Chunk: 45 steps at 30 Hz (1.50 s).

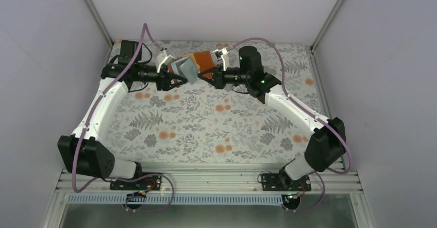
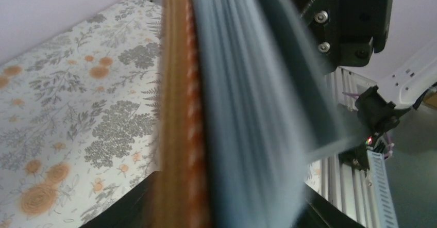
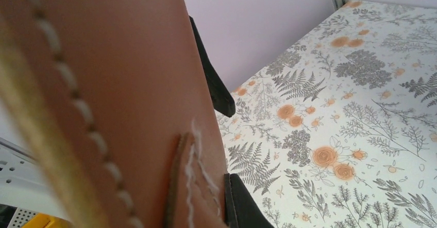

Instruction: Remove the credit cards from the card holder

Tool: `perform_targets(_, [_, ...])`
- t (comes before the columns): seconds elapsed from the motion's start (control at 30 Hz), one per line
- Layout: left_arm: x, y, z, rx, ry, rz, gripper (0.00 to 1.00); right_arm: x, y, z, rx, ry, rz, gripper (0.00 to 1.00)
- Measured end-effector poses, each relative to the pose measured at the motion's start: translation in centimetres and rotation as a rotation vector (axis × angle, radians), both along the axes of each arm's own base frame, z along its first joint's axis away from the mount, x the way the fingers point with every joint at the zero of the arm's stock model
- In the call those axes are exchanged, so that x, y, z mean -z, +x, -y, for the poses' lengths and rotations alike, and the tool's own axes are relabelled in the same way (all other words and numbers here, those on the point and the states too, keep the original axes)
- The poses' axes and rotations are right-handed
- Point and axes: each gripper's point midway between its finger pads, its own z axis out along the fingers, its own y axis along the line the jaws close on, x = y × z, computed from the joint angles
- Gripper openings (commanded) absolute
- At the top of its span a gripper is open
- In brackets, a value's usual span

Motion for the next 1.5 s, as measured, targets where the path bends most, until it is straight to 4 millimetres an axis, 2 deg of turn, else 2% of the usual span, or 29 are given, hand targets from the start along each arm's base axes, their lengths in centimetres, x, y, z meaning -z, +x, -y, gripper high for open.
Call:
perform_targets(0.07, [-0.1, -0.1, 0.1, 0.008, -0.008, 0.0, 0.2, 0.0, -0.3, -0.2, -0.012, 0.001, 0.002, 0.04])
perform_targets(0.17, [-0.3, -0.4, 0.2, 0.021, -0.015, 0.009, 0.04, 0.0, -0.3, -0.2, -0.016, 0.0, 0.014, 0.04])
perform_targets(0.33, [-1.0, -1.4, 0.2, 0.048, -0.029, 0.039, 0.03, -0.7, -0.7, 0.0, -0.03, 0.007, 0.045, 0.04])
perform_targets(0.53, [-1.5, -2.3, 0.3, 0.09, -0.052, 0.055, 0.09, -1.2, -1.4, 0.4, -0.062, 0.017, 0.062, 0.04])
perform_targets(0.63, [-1.4, -2.7, 0.3, 0.106, -0.057, 0.057, 0.06, -1.2, -1.8, 0.5, -0.089, 0.024, 0.057, 0.04])
perform_targets(0.67, [-1.5, -2.8, 0.3, 0.113, -0.061, 0.058, 0.03, -1.2, -2.0, 0.5, -0.099, 0.026, 0.059, 0.08])
perform_targets(0.77, [-1.4, -3.2, 0.3, 0.128, -0.065, 0.057, 0.02, -1.1, -2.1, 0.6, -0.11, 0.022, 0.057, 0.37])
perform_targets(0.83, [-1.2, -3.1, 0.2, 0.114, -0.057, 0.044, 0.02, -0.8, -1.4, 0.8, -0.071, -0.002, 0.063, 0.47])
perform_targets(0.9, [-0.8, -2.3, -0.2, 0.066, -0.026, 0.036, 0.02, -0.2, -0.1, 1.4, 0.008, -0.044, 0.063, 0.53])
perform_targets(0.97, [0.2, -0.5, -1.0, -0.035, 0.046, 0.034, 0.02, 0.4, 1.4, 2.1, 0.103, -0.09, 0.061, 0.56])
perform_targets(1.03, [1.5, 1.9, -2.3, -0.173, 0.151, 0.047, 0.02, 1.1, 2.6, 2.9, 0.196, -0.149, 0.062, 0.56])
perform_targets(1.13, [3.8, 5.4, -5.3, -0.4, 0.353, 0.089, 0.02, 1.7, 3.6, 3.6, 0.299, -0.231, 0.086, 0.49])
perform_targets(1.2, [4.8, 7.3, -7.4, -0.528, 0.478, 0.121, 0.02, 1.4, 2.6, 2.3, 0.292, -0.257, 0.126, 0.49])
perform_targets(1.23, [5.2, 7.9, -8.2, -0.578, 0.531, 0.135, 0.02, 1.1, 1.4, 1.0, 0.246, -0.249, 0.149, 0.49])
perform_targets(1.33, [5.8, 8.8, -9.7, -0.669, 0.635, 0.159, 0.02, -0.5, -3.9, -3.4, 0.008, -0.136, 0.209, 0.48])
perform_targets(1.4, [5.8, 8.9, -9.9, -0.688, 0.658, 0.169, 0.02, -1.6, -7.1, -5.2, -0.138, -0.048, 0.231, 0.43])
perform_targets(1.43, [5.8, 8.9, -9.9, -0.69, 0.663, 0.172, 0.02, -2.2, -7.8, -5.8, -0.18, -0.01, 0.24, 0.41])
perform_targets(1.5, [5.8, 8.8, -9.5, -0.681, 0.66, 0.173, 0.02, -3.0, -8.1, -6.4, -0.213, 0.04, 0.259, 0.37])
